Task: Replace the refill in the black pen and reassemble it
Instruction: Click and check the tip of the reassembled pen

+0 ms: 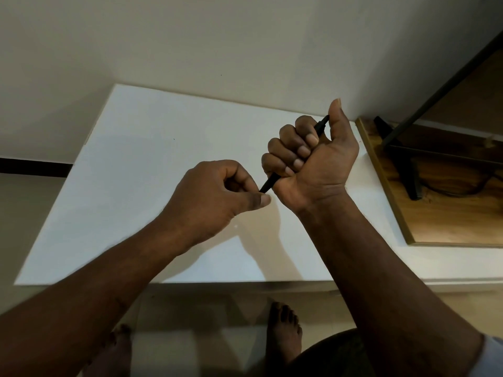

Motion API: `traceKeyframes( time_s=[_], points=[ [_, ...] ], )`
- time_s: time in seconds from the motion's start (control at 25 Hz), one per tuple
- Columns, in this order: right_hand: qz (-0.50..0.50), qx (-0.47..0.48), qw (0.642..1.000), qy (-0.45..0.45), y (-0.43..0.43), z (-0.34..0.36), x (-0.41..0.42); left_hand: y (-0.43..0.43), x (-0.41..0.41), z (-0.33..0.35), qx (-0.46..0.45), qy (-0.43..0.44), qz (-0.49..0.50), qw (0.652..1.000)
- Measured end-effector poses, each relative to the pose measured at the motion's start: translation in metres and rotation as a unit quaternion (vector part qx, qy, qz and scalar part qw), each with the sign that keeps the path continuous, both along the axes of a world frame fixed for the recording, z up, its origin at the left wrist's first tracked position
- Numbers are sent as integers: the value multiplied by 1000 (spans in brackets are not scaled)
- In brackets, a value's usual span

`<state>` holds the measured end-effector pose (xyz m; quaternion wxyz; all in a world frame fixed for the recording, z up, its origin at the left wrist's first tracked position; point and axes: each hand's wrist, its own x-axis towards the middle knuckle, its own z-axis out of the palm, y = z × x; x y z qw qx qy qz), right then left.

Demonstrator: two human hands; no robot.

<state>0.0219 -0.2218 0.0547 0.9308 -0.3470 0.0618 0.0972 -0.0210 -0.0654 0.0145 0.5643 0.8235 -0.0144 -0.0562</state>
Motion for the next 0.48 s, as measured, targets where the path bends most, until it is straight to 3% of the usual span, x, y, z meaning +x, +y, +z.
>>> traceKeyframes(
  time_s=[0.16, 0.48],
  points=[
    [-6, 3, 1000, 7, -2, 1, 1, 2, 1, 0, -35, 38, -46, 998],
    [0, 3, 1000, 8, 1, -1, 0, 1, 0, -1, 28, -6, -26, 999]
  ],
)
